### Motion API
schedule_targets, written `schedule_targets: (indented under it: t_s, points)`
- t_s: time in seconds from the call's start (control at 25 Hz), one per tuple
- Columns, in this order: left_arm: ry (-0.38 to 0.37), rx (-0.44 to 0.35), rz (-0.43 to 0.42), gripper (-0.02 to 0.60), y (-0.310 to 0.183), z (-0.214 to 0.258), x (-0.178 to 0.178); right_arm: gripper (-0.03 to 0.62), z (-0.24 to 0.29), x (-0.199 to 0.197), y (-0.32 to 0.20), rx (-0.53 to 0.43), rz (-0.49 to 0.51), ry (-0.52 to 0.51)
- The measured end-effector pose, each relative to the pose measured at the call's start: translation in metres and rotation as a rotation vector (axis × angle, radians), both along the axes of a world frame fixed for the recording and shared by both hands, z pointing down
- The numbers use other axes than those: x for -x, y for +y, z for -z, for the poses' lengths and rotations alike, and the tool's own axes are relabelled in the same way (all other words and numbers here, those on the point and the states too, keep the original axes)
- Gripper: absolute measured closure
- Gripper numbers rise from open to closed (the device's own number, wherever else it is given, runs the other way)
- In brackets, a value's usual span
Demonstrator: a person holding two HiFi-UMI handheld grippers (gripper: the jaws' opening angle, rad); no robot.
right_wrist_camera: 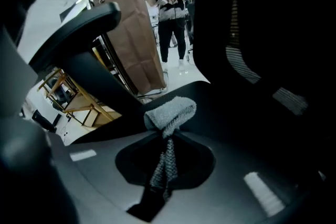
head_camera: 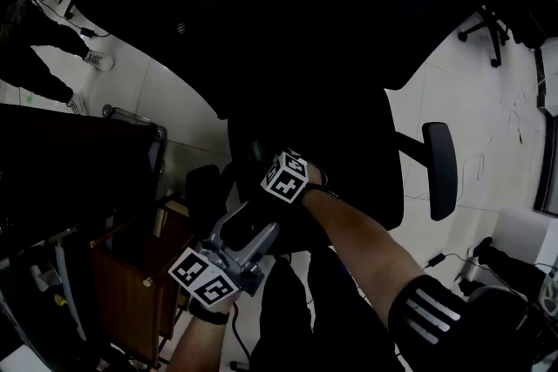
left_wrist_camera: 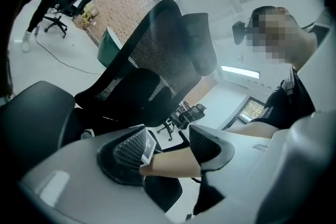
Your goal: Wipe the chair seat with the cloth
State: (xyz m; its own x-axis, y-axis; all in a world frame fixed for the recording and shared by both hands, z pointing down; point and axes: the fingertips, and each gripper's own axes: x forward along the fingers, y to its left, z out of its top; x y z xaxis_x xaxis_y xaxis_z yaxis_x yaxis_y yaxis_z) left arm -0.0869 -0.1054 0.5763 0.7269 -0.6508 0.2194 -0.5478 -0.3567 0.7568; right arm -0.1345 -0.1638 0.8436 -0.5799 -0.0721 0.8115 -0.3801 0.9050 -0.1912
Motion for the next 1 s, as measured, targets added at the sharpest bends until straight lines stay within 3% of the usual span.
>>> schedule_targets:
  t_s: [0.16, 0.4, 0.56, 0.68, 0.8, 1.0]
  points:
    - [0.002, 0.007, -0.002, 0.296, 0.003, 0.0, 0.0, 0.566, -0.014, -0.069, -0.004, -0.003, -0.05, 0.075]
    - [0.013, 0.005, -0.022, 0.296, 0.004, 0.004, -0.011, 0.566, -0.021, -0.232, -0.02, -0.021, -0.23, 0.259]
    - [0.015, 0.006, -0.036, 0.296, 0.007, 0.006, -0.015, 0.566, -0.012, -0.291, -0.032, -0.06, -0.276, 0.356]
    - [0.013, 0.005, -0.04, 0.296, 0.011, 0.008, -0.015, 0.566, -0.009, -0.294, -0.036, -0.066, -0.284, 0.381]
    - [0.008, 0.005, -0.039, 0.297, 0.016, 0.009, -0.013, 0.566, -0.001, -0.267, -0.033, -0.053, -0.314, 0.322]
    - [-0.005, 0.013, -0.026, 0.298, 0.027, 0.01, -0.003, 0.566, 0.016, -0.15, 0.009, 0.019, -0.252, 0.113]
